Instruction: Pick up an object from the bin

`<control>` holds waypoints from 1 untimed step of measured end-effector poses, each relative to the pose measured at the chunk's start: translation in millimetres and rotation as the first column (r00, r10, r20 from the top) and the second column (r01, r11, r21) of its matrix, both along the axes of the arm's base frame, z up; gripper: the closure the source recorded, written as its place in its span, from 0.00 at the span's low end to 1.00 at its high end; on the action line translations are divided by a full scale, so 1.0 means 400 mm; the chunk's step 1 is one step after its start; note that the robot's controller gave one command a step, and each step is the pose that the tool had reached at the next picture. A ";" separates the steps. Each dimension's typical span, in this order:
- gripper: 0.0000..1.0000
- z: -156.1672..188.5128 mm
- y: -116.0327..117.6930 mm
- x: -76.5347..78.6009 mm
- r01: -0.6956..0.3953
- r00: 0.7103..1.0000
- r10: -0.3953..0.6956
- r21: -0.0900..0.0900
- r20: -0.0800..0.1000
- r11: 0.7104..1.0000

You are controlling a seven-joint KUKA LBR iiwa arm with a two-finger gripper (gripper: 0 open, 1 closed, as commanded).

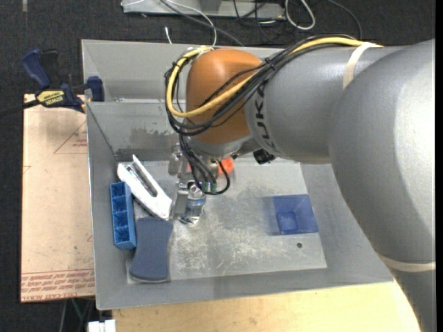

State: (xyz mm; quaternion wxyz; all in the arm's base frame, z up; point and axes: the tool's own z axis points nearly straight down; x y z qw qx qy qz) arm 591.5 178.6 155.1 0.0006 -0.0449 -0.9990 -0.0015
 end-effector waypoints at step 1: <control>0.00 0.002 -0.025 0.003 -0.001 1.000 0.001 0.001 0.003 1.000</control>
Offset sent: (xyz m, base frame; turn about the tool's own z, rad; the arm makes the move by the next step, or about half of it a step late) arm -0.0016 -0.0326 0.0030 -0.2050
